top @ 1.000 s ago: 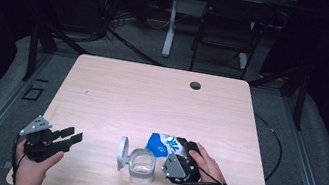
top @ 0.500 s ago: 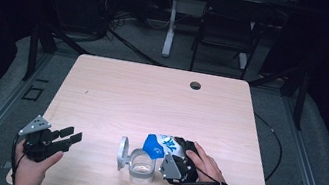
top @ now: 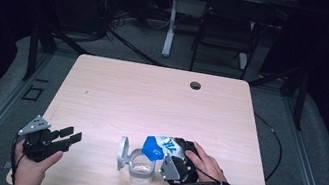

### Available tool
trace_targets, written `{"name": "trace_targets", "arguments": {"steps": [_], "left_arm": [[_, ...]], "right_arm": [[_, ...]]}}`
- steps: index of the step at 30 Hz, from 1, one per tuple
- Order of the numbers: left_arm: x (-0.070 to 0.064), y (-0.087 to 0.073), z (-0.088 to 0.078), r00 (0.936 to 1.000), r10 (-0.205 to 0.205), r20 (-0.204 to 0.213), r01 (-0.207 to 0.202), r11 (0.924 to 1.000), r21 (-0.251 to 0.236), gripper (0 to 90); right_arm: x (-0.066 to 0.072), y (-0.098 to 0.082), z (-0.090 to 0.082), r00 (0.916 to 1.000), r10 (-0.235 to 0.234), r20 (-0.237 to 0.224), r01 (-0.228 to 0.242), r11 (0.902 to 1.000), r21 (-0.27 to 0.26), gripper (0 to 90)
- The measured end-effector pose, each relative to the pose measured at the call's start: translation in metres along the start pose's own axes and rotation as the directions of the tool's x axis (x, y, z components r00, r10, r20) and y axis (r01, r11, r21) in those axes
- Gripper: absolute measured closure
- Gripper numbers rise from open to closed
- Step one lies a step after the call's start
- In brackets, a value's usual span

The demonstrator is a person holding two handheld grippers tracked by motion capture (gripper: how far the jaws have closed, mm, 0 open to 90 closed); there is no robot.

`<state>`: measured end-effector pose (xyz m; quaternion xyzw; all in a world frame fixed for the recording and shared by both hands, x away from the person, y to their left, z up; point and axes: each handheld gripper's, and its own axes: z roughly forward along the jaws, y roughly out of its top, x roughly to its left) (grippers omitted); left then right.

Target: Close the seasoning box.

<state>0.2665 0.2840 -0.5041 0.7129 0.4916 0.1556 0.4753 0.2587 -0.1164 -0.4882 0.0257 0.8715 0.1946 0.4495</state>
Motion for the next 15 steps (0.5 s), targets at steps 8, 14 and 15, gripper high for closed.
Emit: {"name": "trace_targets", "arguments": {"steps": [8,14,15], "left_arm": [[0.0003,0.0001,-0.0005,1.0000,-0.001,0.001,0.001,1.0000,-0.001,55.2],[0.0005,-0.0002,-0.0003,1.0000,-0.006,-0.003,0.006,1.0000,-0.008,55.2],[0.0007,-0.0002,-0.0005,1.0000,-0.006,-0.002,0.006,1.0000,-0.006,55.2]], "right_arm": [[0.0004,0.0009,-0.0007,0.9993,-0.035,-0.008,0.035,0.9993,0.010,44.5],[0.0020,0.0005,0.0008,0.9987,-0.049,-0.010,0.049,0.9988,0.001,44.5],[0.0020,0.0007,0.0006,0.9985,-0.054,-0.009,0.054,0.9985,0.004,44.5]]}}
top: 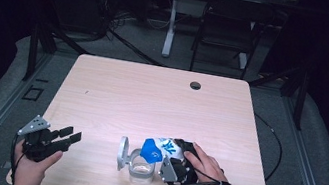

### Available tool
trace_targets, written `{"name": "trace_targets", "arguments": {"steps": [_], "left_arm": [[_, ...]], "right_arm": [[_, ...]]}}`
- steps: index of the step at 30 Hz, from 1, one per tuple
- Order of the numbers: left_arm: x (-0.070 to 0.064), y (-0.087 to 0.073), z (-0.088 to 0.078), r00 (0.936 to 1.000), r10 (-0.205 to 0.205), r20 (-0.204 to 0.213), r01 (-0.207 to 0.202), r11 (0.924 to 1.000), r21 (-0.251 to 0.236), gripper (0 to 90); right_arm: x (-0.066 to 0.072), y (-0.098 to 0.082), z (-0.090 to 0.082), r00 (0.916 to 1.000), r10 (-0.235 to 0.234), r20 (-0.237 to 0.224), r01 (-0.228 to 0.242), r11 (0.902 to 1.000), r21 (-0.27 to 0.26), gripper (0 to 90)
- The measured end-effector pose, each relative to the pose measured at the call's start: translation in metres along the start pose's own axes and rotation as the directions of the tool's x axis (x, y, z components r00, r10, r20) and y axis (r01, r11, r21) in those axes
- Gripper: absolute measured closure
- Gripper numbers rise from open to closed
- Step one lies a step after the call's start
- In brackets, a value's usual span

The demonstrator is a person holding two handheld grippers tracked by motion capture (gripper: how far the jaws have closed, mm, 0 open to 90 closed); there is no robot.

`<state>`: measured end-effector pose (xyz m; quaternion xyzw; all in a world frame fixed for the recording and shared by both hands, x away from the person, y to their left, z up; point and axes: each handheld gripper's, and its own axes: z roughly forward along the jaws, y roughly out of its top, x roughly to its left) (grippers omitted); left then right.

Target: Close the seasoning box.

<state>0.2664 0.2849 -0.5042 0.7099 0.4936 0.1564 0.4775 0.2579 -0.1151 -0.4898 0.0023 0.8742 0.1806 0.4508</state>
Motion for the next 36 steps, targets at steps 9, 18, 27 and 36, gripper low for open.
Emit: {"name": "trace_targets", "arguments": {"steps": [9,18,27,36], "left_arm": [[0.000,0.000,0.000,1.0000,0.001,0.000,-0.001,1.0000,0.002,55.2],[0.001,0.000,0.000,1.0000,0.000,-0.002,0.000,1.0000,0.002,55.2],[0.001,0.000,-0.001,1.0000,-0.001,-0.002,0.001,1.0000,0.005,55.2],[0.002,0.000,-0.001,1.0000,-0.005,-0.004,0.005,1.0000,0.001,55.2]], "right_arm": [[0.001,0.001,0.000,0.9994,-0.035,0.007,0.035,0.9993,0.014,44.5],[0.005,0.001,0.000,0.9978,-0.066,0.007,0.066,0.9975,0.024,44.5],[0.010,0.001,0.000,0.9962,-0.087,0.004,0.087,0.9959,0.026,44.5],[0.013,0.001,0.000,0.9937,-0.112,0.009,0.112,0.9931,0.037,44.6]]}}
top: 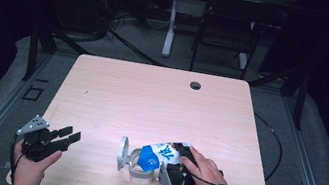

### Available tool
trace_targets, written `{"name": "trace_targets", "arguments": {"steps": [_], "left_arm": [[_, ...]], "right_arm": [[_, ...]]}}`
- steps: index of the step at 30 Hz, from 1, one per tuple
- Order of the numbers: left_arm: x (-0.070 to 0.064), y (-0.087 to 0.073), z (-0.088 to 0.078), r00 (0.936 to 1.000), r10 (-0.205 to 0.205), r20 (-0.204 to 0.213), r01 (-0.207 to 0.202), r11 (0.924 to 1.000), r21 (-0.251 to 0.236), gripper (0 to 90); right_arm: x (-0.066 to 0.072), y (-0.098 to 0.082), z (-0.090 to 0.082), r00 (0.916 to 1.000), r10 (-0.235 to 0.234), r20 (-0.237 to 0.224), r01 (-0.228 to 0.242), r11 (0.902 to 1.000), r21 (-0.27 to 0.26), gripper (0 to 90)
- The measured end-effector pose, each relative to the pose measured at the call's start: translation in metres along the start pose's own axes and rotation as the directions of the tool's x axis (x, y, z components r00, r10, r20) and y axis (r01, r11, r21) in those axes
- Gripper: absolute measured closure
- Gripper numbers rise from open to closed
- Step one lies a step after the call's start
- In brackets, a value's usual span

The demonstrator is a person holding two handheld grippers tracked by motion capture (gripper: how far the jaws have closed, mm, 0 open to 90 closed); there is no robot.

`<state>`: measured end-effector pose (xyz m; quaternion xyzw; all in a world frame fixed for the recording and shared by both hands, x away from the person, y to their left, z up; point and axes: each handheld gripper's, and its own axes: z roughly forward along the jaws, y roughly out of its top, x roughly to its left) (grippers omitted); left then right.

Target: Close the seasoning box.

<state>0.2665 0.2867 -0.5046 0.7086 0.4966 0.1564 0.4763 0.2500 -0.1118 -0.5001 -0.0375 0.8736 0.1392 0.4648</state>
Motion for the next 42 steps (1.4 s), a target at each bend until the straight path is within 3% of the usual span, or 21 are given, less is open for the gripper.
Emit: {"name": "trace_targets", "arguments": {"steps": [16,22,42], "left_arm": [[0.0011,-0.0006,0.0003,1.0000,-0.004,-0.001,0.004,1.0000,-0.003,55.2],[0.0014,-0.0005,-0.0002,1.0000,-0.003,-0.002,0.003,1.0000,-0.003,55.2],[0.0023,-0.0006,-0.0010,1.0000,-0.008,-0.002,0.008,1.0000,0.000,55.2]], "right_arm": [[0.0027,0.0000,0.0022,0.9994,-0.035,0.002,0.035,0.9991,0.025,44.7],[0.0040,0.0010,0.0019,0.9967,-0.080,0.009,0.080,0.9960,0.039,44.8],[0.0065,0.0018,0.0032,0.9933,-0.113,0.024,0.111,0.9910,0.074,45.0]]}}
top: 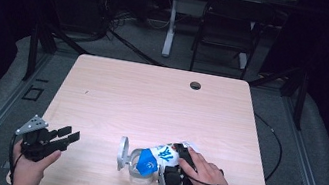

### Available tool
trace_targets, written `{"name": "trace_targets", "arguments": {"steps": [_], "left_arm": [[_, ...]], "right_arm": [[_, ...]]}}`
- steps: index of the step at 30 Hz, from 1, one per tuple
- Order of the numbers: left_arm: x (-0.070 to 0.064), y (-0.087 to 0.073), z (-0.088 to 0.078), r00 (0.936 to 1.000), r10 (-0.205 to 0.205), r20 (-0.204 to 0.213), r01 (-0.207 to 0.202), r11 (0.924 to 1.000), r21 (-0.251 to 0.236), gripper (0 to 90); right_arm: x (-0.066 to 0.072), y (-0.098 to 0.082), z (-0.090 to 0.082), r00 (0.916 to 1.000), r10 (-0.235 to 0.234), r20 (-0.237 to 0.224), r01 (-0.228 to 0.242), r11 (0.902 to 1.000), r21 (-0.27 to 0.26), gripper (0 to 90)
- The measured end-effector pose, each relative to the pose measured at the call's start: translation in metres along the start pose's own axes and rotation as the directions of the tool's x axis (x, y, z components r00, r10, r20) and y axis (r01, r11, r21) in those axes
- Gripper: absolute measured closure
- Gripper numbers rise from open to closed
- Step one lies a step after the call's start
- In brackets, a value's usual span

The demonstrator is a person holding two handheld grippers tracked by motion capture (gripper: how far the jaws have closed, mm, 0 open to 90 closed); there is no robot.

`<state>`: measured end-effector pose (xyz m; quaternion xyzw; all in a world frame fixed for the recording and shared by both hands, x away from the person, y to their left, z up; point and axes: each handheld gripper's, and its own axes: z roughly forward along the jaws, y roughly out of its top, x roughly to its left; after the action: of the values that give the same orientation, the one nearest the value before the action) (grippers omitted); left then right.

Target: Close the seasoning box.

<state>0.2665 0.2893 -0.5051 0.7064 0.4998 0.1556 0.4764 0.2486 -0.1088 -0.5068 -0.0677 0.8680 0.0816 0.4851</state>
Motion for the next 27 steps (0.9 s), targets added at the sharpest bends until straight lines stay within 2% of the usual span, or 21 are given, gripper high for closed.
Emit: {"name": "trace_targets", "arguments": {"steps": [9,13,16,22,24,27], "left_arm": [[0.0001,0.0000,-0.0001,1.0000,-0.001,-0.001,0.001,1.0000,-0.001,55.2],[0.0002,0.0000,-0.0001,1.0000,-0.001,-0.001,0.001,1.0000,-0.001,55.2],[0.0004,0.0000,-0.0003,1.0000,-0.001,-0.001,0.001,1.0000,-0.002,55.2],[0.0010,-0.0006,0.0001,1.0000,-0.006,-0.002,0.006,1.0000,-0.006,55.2],[0.0012,-0.0006,0.0000,1.0000,-0.006,-0.002,0.006,1.0000,-0.007,55.2],[0.0013,-0.0006,-0.0002,1.0000,-0.006,-0.003,0.006,1.0000,-0.007,55.2]], "right_arm": [[0.0003,0.0002,0.0009,0.9999,-0.010,0.005,0.010,0.9999,0.004,45.0],[-0.0009,0.0014,-0.0008,0.9993,-0.035,0.012,0.034,0.9990,0.030,45.0],[-0.0001,0.0010,0.0005,0.9994,-0.031,0.017,0.031,0.9994,0.015,45.1],[-0.0002,0.0016,0.0006,0.9990,-0.040,0.020,0.040,0.9991,0.017,45.1],[-0.0013,0.0029,-0.0015,0.9976,-0.065,0.023,0.064,0.9969,0.046,45.2],[-0.0002,0.0032,-0.0007,0.9977,-0.063,0.027,0.062,0.9975,0.035,45.2]]}}
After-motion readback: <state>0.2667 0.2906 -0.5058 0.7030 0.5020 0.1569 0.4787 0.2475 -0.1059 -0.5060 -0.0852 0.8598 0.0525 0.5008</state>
